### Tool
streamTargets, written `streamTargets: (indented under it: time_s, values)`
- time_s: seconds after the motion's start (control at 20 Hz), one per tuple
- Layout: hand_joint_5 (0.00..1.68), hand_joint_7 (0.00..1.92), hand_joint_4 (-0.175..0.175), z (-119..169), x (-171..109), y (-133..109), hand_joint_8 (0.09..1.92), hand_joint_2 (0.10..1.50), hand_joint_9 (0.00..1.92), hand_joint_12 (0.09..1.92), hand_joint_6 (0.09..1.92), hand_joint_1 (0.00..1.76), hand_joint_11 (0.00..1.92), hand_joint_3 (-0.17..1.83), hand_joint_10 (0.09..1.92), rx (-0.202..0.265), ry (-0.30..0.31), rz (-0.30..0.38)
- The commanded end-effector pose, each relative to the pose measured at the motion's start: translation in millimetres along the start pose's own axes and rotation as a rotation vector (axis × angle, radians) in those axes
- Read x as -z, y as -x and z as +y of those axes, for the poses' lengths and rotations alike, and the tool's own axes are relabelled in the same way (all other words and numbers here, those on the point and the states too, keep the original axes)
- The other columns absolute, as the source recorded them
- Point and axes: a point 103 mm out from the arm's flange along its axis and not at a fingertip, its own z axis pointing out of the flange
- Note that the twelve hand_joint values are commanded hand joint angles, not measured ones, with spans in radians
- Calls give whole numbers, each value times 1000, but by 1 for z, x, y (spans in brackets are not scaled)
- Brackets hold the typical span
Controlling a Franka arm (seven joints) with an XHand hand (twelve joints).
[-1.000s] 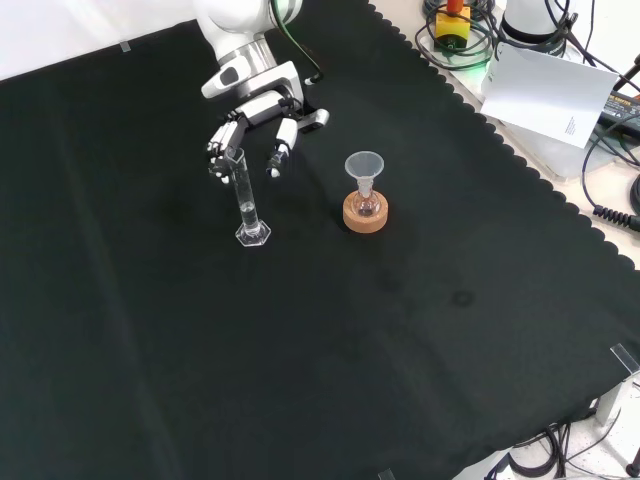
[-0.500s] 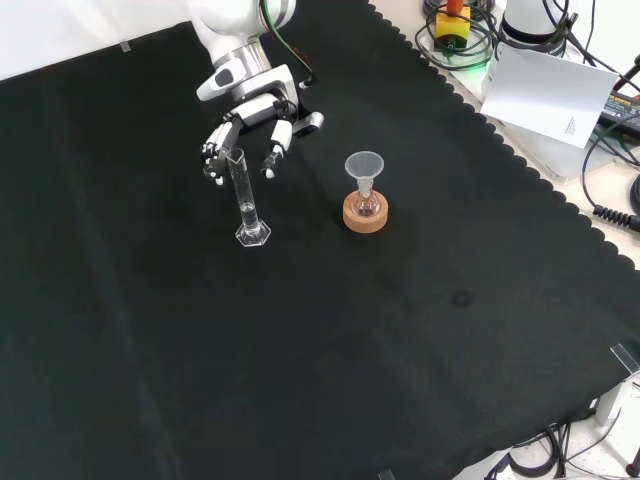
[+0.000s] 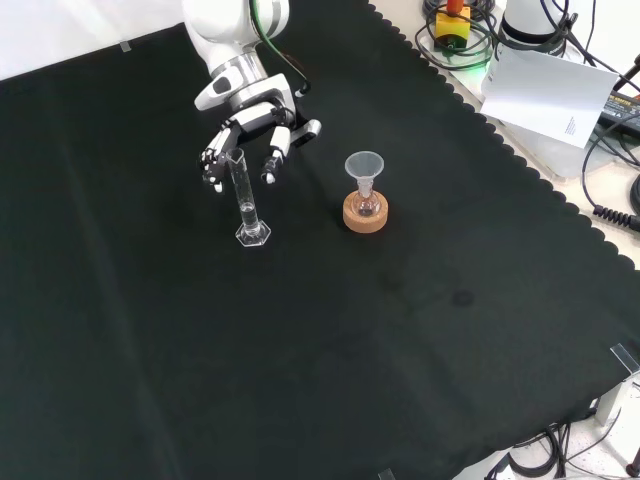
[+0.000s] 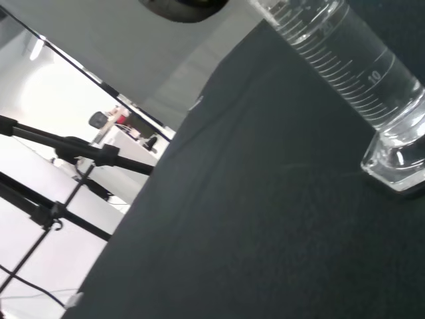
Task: Pick up the graduated cylinder.
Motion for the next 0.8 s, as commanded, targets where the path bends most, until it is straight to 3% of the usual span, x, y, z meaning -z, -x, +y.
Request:
streamTargets:
  time_s: [0.05, 0.8]
  values:
    - [589, 439, -49, 11, -9, -3, 612, 955, 678, 1281, 89, 956, 428, -175, 494, 48, -7, 77]
    - [612, 516, -47, 18, -21, 0, 628, 960, 733, 1279, 109, 980, 455, -175, 507, 56, 2, 116]
